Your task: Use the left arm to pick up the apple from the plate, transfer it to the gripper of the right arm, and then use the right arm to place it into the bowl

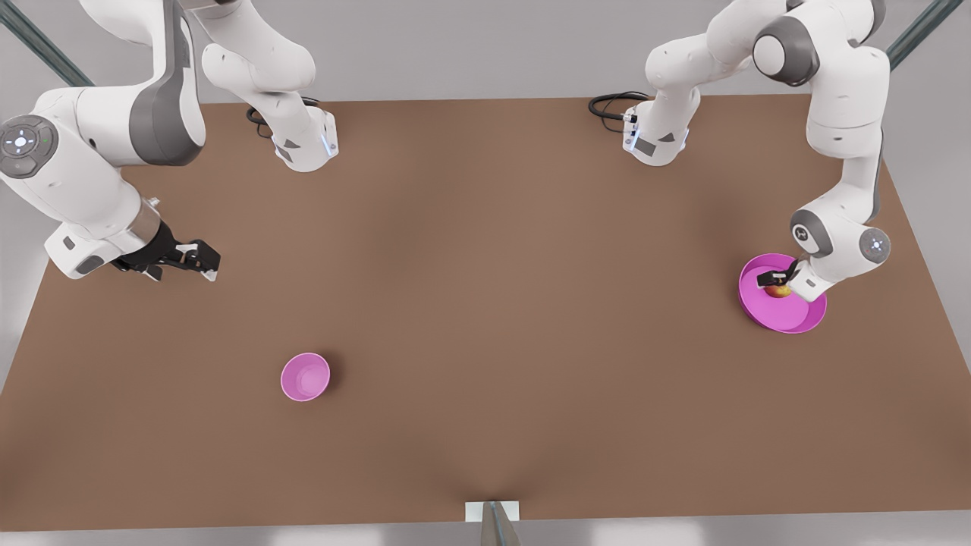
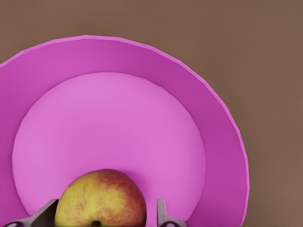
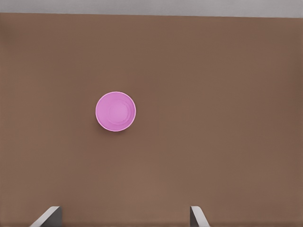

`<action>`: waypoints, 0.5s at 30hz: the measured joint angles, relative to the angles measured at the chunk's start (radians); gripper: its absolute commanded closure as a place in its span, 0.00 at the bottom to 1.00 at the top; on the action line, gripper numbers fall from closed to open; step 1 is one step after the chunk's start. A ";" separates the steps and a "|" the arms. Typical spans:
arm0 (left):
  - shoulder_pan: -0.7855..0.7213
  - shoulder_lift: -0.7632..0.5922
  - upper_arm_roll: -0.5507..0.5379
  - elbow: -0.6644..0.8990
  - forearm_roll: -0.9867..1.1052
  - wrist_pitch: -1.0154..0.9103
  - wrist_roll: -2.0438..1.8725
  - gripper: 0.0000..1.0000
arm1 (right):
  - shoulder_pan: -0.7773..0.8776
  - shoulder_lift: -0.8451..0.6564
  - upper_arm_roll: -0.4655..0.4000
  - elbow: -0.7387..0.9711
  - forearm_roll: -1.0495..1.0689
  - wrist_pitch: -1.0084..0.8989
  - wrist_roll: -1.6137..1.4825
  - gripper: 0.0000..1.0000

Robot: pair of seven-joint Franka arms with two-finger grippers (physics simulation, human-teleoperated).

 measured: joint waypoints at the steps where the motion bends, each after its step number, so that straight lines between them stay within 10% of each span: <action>1: 0.000 0.001 0.000 -0.001 -0.001 0.003 0.005 0.06 | 0.000 0.000 0.000 -0.001 0.000 0.000 0.000 0.00; 15: 0.001 0.011 0.000 0.000 0.002 0.017 0.046 0.23 | -0.011 0.001 -0.001 -0.003 0.000 -0.001 -0.002 0.00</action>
